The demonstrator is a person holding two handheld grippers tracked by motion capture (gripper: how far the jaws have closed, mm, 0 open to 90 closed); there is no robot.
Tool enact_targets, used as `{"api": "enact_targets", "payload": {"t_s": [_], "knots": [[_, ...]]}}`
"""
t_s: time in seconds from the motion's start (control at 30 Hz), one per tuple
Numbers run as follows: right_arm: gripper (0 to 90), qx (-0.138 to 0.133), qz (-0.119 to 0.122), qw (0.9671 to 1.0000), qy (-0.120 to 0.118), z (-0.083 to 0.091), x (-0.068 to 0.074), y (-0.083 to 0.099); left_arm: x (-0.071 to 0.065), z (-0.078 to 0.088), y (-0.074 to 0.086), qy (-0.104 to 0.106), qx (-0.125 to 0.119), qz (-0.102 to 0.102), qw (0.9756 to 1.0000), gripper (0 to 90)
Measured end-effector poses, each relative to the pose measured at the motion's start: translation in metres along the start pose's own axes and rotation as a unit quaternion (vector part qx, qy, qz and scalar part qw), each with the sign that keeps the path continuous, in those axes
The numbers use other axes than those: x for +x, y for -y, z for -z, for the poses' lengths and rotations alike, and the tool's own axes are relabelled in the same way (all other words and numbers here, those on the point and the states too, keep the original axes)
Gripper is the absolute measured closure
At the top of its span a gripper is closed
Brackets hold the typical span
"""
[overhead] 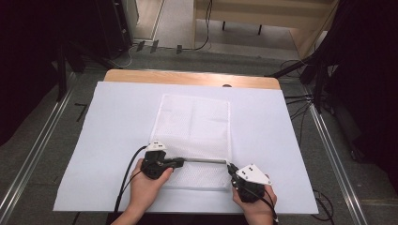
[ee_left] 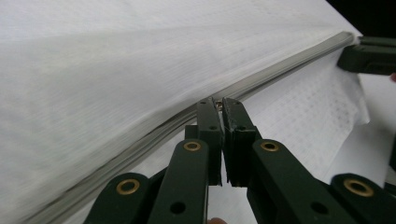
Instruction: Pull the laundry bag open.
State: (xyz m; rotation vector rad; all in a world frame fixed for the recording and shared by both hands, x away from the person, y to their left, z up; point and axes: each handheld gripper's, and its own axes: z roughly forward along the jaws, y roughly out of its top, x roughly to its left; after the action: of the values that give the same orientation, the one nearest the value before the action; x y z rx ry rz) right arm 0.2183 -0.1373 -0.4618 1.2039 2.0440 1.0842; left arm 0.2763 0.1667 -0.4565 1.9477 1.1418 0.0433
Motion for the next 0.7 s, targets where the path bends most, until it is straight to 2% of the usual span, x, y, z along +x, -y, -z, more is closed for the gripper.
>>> {"api": "enact_targets", "payload": {"t_s": [0.13,0.3,0.43,0.7], "knots": [[88.7,-0.002,-0.008,0.9999,0.005,0.002,-0.005,0.000,0.019,0.022,0.008,-0.010,-0.007,0.018,0.9998,87.8],[88.7,-0.001,-0.007,0.9999,0.007,0.001,-0.007,0.001,0.028,0.037,0.014,-0.021,-0.009,0.017,0.9996,87.8],[88.6,0.002,-0.011,0.9999,0.010,0.001,-0.009,0.001,0.039,0.054,0.019,-0.034,-0.019,0.027,0.9989,87.8],[88.7,0.003,-0.013,0.9999,0.011,0.001,-0.013,0.002,0.050,0.073,0.030,-0.047,-0.013,0.024,0.9985,87.8]]}}
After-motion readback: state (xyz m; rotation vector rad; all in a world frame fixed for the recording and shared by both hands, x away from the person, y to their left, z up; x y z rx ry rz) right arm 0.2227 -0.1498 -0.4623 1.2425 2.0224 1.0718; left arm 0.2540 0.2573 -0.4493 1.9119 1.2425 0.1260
